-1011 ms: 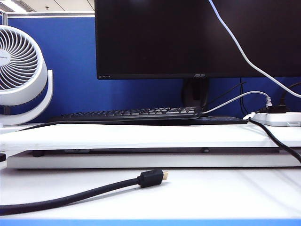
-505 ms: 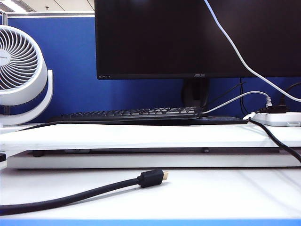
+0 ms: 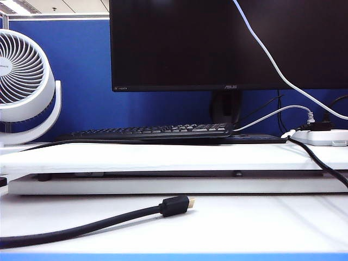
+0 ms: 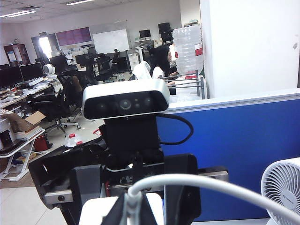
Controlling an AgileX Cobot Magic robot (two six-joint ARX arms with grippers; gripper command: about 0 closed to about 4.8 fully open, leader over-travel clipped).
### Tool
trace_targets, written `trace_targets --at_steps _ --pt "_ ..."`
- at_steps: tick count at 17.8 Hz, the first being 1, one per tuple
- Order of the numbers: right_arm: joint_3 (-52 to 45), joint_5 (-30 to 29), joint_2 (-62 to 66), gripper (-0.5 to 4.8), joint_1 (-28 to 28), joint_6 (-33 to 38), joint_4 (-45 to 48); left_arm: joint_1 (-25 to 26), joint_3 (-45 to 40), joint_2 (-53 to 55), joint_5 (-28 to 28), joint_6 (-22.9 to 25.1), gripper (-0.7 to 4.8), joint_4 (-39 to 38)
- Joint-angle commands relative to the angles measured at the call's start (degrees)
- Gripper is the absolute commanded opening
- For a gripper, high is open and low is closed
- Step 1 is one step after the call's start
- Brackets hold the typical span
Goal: Pick up the Type-C charging cable and the charging base, insert one end of the Type-C charger into the corresponding slot on the base, and finally place the plugged-in charger back on the table.
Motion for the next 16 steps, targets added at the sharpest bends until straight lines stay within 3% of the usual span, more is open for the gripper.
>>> trace_targets --at_steps 1,7,10,12,16 --pt "0.1 -0.4 -0.2 0.00 0.1 -2.1 -1.7 0.0 0.3 -0.3 -1.8 -2.6 -0.06 1.8" --pt "0.1 -0.3 -0.2 0.00 0.1 -11.0 -10.4 0.0 0.3 -0.2 -2.8 -3.1 -0.06 2.3" --pt "0.1 -0.4 -0.3 -0.01 0.1 -12.3 -11.1 0.0 0.3 -0.2 -2.9 -4.4 -0.06 2.4" --pt "0.1 1.4 -0.2 0.00 2.9 -15.5 -14.5 0.0 0.3 -0.3 -2.9 -4.4 -0.06 5.7" --pt "0.1 1.4 -0.3 0.00 2.9 -18.1 -17.9 0.0 0.3 -0.3 -3.1 -5.6 -0.06 8.9"
